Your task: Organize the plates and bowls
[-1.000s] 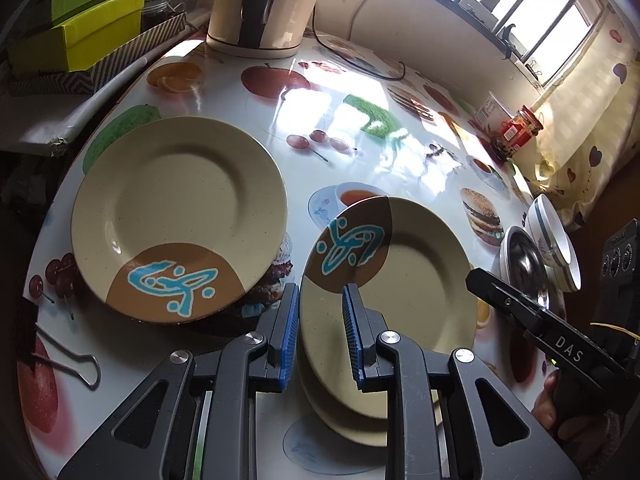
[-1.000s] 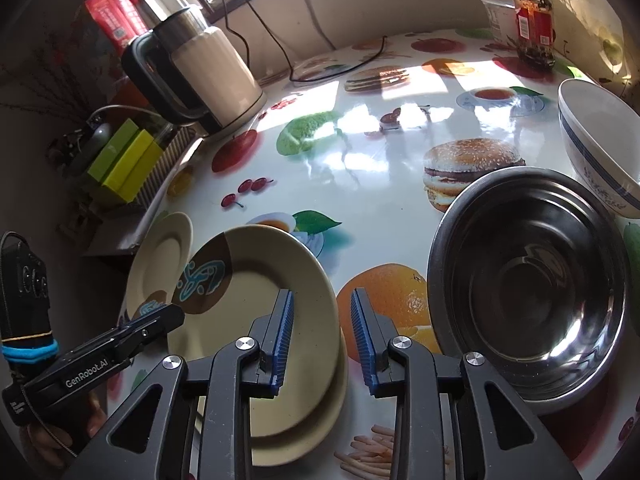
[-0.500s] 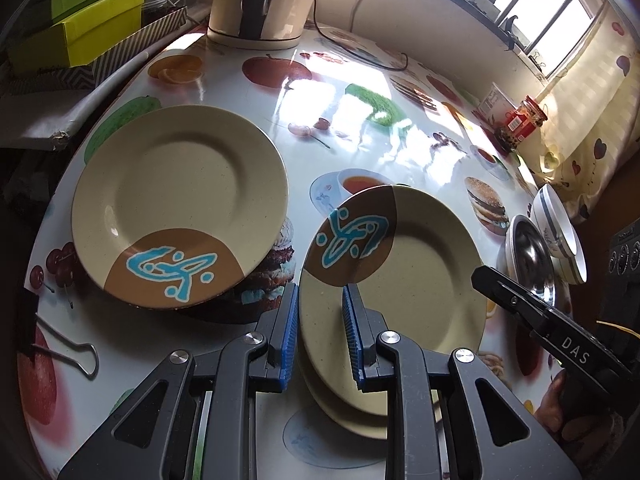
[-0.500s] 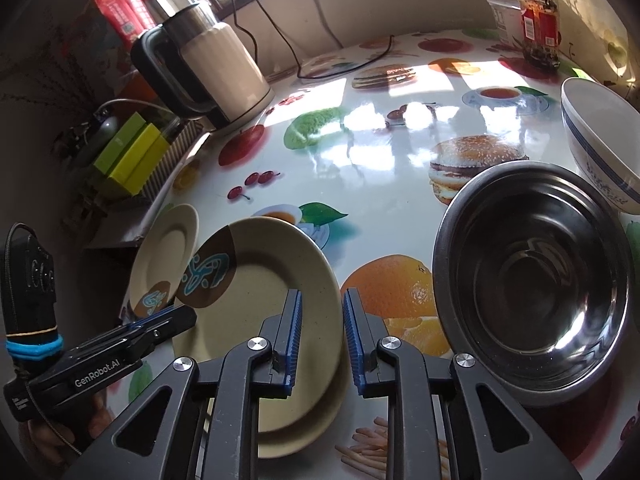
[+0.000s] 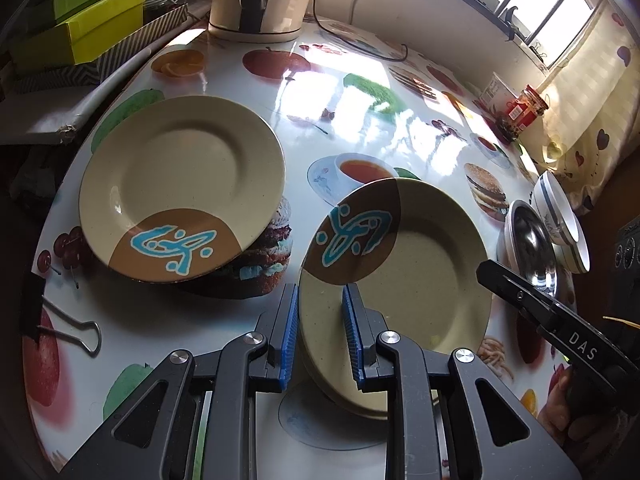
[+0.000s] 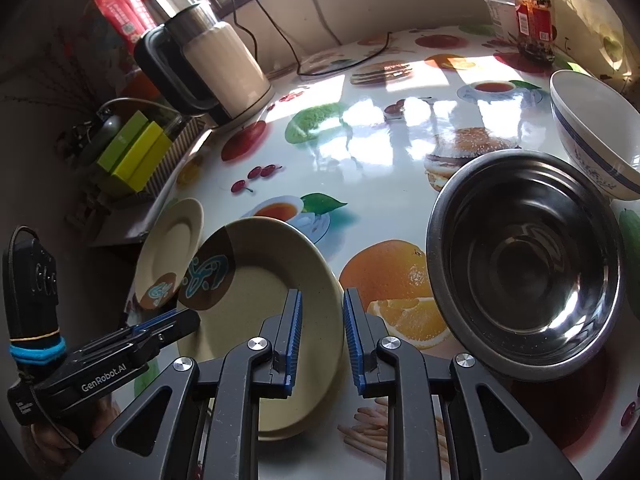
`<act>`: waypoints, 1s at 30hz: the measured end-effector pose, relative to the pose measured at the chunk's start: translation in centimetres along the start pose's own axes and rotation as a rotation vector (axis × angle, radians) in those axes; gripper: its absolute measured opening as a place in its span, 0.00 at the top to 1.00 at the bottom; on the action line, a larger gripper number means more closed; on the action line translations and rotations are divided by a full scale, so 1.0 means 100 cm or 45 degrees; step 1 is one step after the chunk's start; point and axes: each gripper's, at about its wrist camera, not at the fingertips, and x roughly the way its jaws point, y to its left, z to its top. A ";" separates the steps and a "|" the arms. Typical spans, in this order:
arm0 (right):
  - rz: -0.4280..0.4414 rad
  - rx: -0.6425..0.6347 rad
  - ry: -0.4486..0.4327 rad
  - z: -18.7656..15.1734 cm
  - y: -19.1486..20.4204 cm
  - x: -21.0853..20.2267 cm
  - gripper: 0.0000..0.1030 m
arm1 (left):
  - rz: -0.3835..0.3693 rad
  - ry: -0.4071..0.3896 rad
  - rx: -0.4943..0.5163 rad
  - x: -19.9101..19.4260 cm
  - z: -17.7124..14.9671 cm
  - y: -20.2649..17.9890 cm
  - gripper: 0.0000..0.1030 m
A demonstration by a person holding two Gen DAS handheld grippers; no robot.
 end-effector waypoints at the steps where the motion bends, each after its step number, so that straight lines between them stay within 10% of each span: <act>1: -0.002 0.000 0.001 0.000 0.000 0.000 0.80 | 0.000 0.001 0.002 0.000 0.000 0.000 0.78; 22: -0.020 0.010 0.020 -0.004 -0.003 0.004 0.79 | 0.015 -0.009 0.000 0.000 -0.003 -0.001 0.77; 30: -0.057 -0.003 0.000 -0.001 0.000 0.002 0.64 | 0.002 -0.028 0.004 -0.004 -0.004 0.000 0.77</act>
